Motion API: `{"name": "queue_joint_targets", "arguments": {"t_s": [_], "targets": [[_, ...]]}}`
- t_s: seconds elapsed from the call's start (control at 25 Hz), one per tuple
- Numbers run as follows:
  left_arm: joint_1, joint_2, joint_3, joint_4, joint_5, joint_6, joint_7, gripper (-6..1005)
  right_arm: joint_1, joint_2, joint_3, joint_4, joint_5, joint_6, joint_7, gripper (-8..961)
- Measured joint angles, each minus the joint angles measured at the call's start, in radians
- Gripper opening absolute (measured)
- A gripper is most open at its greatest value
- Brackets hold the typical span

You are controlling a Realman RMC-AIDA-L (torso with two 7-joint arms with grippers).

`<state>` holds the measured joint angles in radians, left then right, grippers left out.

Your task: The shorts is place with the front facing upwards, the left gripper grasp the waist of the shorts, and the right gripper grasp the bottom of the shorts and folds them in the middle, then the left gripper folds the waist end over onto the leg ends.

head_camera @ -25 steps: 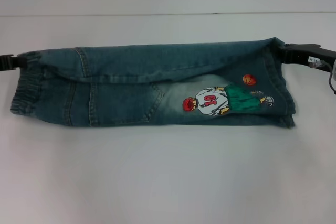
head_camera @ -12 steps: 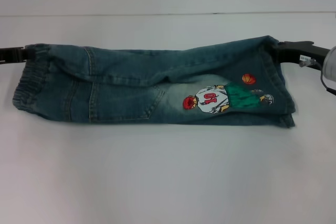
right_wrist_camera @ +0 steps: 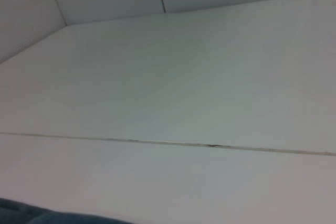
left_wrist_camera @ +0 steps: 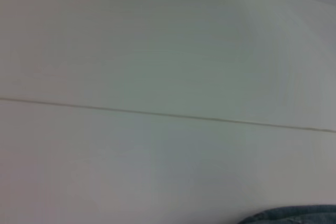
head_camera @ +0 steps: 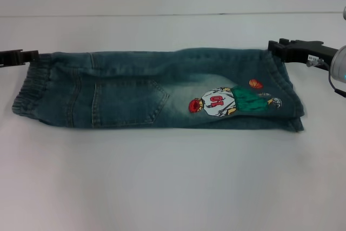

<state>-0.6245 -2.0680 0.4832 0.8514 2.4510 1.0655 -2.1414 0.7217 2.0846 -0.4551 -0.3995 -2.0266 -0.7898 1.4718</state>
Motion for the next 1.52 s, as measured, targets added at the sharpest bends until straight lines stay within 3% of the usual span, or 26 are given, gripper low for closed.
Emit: {"name": "queue_joint_targets", "arguments": {"t_s": [0.12,0.2,0.4,0.6,0.76,0.92,1.12,1.32,1.52], "targets": [[0.004,-0.001,-0.003,-0.001,0.0,-0.001,-0.001,229,-0.004,0.0,0.002,0.001,0.0,0.002,0.002,197],[0.006,-0.001,-0.005,0.001,0.0,0.0,-0.001,263,-0.007,0.0,0.007,0.001,0.002,-0.001,0.004,300],[0.013,0.003,-0.006,0.008,0.0,0.028,-0.001,488,-0.023,-0.004,0.01,-0.001,0.023,-0.047,0.006,542],[0.032,0.017,-0.006,0.035,0.0,0.113,0.001,735,-0.057,-0.019,0.012,-0.016,0.036,-0.237,0.007,746],[0.057,0.036,-0.007,0.098,0.001,0.258,0.005,843,-0.086,-0.043,-0.005,-0.035,0.033,-0.455,0.001,891],[0.068,0.057,-0.008,0.146,0.008,0.404,0.024,946,-0.112,-0.068,-0.089,-0.076,0.029,-0.689,-0.004,915],[0.069,0.072,-0.003,0.156,0.032,0.491,0.069,929,-0.117,-0.101,-0.225,-0.092,0.028,-0.939,0.011,946],[0.058,0.071,0.013,0.136,0.134,0.421,0.055,911,-0.127,-0.109,-0.251,-0.101,0.028,-1.063,0.021,955],[0.024,0.08,0.031,0.039,0.252,0.28,0.024,894,-0.14,-0.11,-0.243,-0.102,0.032,-1.056,0.018,955]]}}
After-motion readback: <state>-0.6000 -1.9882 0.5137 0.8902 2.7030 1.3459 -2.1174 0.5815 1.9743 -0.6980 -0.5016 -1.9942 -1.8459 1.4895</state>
